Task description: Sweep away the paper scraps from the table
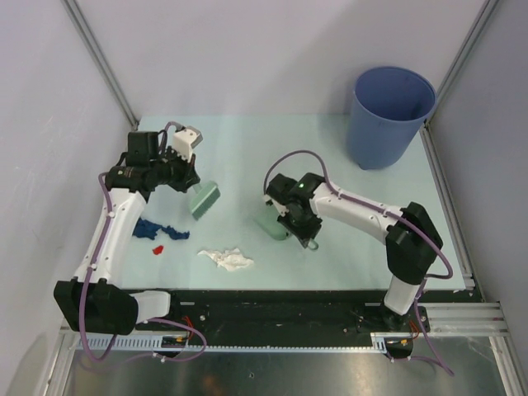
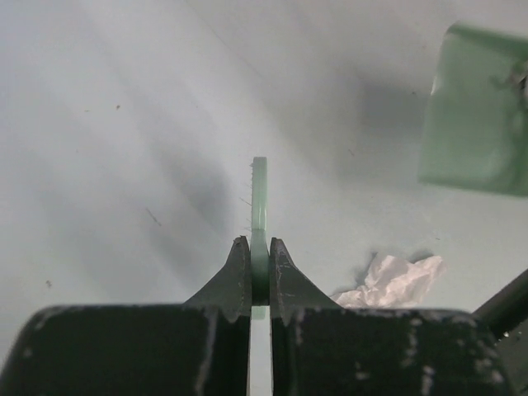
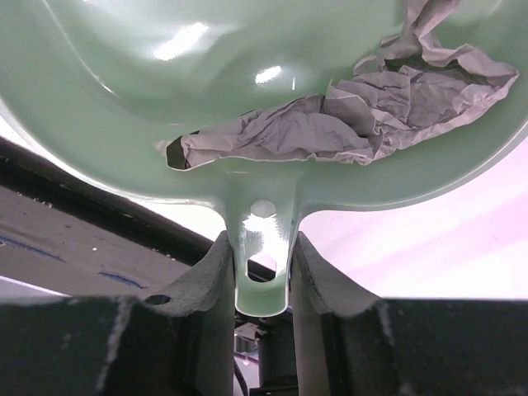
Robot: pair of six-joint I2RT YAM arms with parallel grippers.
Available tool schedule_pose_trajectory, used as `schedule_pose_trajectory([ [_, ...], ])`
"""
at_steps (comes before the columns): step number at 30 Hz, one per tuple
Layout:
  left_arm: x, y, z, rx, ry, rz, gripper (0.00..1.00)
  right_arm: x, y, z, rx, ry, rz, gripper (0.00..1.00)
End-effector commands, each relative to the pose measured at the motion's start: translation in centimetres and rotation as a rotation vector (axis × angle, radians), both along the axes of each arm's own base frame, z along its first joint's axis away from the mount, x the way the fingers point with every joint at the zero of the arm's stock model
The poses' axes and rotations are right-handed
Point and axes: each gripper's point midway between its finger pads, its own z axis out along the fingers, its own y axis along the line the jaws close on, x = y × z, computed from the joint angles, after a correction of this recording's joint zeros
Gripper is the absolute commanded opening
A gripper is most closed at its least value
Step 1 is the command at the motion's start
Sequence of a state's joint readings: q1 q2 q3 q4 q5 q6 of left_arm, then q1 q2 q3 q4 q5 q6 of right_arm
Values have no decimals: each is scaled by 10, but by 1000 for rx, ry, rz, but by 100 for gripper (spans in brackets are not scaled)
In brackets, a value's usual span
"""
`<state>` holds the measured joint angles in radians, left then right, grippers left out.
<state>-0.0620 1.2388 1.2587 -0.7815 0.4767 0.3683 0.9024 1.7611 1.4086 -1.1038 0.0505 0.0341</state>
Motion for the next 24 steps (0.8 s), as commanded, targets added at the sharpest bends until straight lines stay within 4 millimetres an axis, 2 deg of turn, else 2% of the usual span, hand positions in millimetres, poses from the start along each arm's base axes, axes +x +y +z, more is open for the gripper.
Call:
schedule_pose_trajectory([
  [1,7,15,15,75,-80,20,0,33,-23,45,-11,-115,-86,0],
  [2,7,14,14,71,-78,19,0,45,-23,59,3,-159,-98,0],
  [4,6,14,12,68,-71,17,0,57,-27,70,8,-181,-116,0],
  [6,6,12,10,62,-63,14,0,78,-31,91,43,-234,-160,0],
  [8,4,10,6,53,-53,2,0,97,-43,102,30,-272,-187,0],
  [9,4,9,5,49,-48,-3,0,111,-43,118,56,-314,-190,0],
  [11,3,6,2,38,-37,-13,0,132,-53,126,68,-334,-228,0],
  [12,3,6,2,36,-35,-16,0,143,-55,143,95,-370,-248,0],
  [14,4,6,1,35,-31,-15,0,162,-65,159,95,-415,-278,0],
  [15,3,5,1,33,-30,-17,0,172,-78,156,57,-408,-314,0],
  [16,3,5,0,33,-30,-19,0,189,-87,183,55,-503,-364,0],
  [17,3,5,0,34,-32,-22,0,198,-97,191,33,-539,-399,0],
  [18,2,5,-1,34,-30,-24,0,211,-111,189,-10,-543,-432,0],
  [19,2,5,-1,34,-30,-25,0,222,-119,216,13,-625,-454,0],
  [21,1,5,-3,33,-26,-28,0,241,-137,236,16,-722,-501,0],
  [22,1,4,-4,33,-23,-30,0,248,-161,244,-34,-773,-555,0],
  [24,0,5,-7,39,-19,-31,0,261,-187,264,-62,-872,-607,0],
])
